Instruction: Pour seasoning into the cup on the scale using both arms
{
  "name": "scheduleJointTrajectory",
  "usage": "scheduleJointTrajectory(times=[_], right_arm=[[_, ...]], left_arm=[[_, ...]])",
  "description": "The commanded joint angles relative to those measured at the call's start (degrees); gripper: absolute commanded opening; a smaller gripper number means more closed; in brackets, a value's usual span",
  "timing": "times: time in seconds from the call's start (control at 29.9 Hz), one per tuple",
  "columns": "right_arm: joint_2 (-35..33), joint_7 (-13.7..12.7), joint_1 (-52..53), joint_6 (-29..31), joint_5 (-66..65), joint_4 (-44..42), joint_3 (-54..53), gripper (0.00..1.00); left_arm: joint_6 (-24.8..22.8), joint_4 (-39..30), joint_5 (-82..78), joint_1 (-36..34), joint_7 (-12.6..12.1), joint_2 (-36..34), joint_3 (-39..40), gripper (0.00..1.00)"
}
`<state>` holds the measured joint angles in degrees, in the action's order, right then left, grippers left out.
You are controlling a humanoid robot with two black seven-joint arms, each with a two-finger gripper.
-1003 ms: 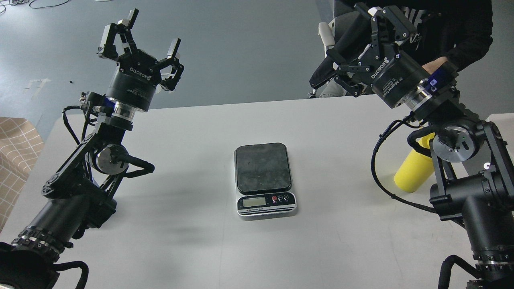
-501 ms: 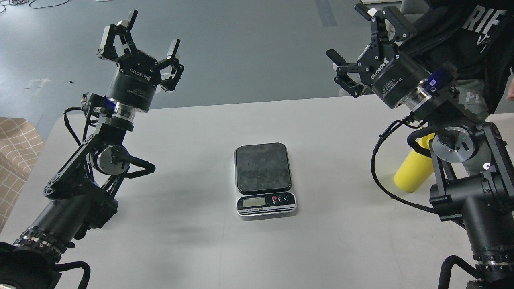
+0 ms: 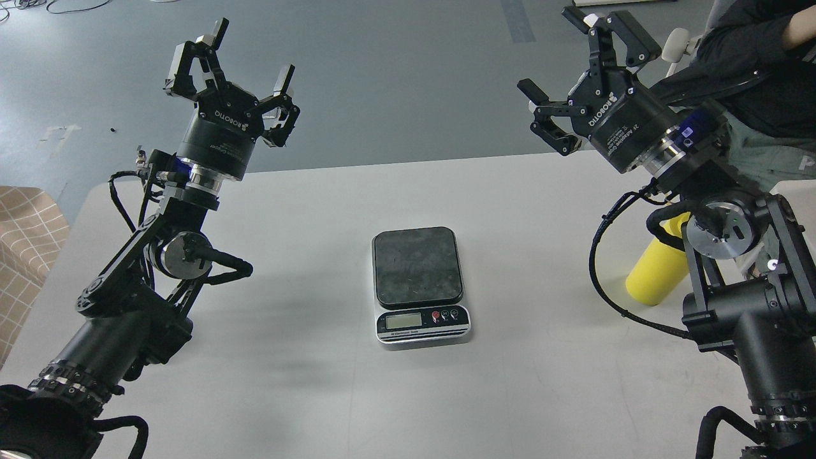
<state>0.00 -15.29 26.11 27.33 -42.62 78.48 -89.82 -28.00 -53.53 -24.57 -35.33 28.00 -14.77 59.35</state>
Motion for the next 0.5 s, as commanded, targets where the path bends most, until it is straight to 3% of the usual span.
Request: scheduleJointTrajectory(times=[0.0,0.47], right_arm=[[0.0,0.0,-0.01,0.0,0.08,-0.08,0.0,1.0],[0.0,0.0,-0.01,0.0,0.08,0.01,0.0,1.0]], left_arm=[[0.0,0.0,0.13,0.0,0.0,0.17,0.33,0.99],[0.0,0.09,-0.04,0.0,0.0,0.62,0.24,0.99]])
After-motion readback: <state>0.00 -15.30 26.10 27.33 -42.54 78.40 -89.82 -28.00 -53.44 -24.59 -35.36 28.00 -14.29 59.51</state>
